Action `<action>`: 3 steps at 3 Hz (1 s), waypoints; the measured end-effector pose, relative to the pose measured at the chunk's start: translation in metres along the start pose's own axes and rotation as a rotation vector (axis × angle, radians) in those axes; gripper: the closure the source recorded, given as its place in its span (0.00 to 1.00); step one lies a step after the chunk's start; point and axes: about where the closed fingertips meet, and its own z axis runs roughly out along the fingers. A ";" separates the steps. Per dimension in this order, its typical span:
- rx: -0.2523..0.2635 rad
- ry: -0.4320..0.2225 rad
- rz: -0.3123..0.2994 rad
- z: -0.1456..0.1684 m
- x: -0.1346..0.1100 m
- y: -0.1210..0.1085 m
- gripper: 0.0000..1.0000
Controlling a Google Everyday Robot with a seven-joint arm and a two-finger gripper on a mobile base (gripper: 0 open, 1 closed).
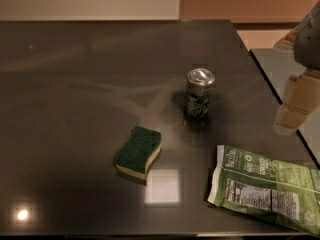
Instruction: Pick 7up can
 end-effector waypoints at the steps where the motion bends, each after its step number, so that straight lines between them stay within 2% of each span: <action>1: 0.004 -0.009 -0.001 0.000 -0.001 -0.002 0.00; 2: 0.010 -0.071 -0.005 0.009 -0.007 -0.012 0.00; 3: -0.001 -0.166 0.015 0.029 -0.016 -0.028 0.00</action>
Offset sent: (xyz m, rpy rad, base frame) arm 0.0365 0.0102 -0.0146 0.1533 -0.0480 0.0499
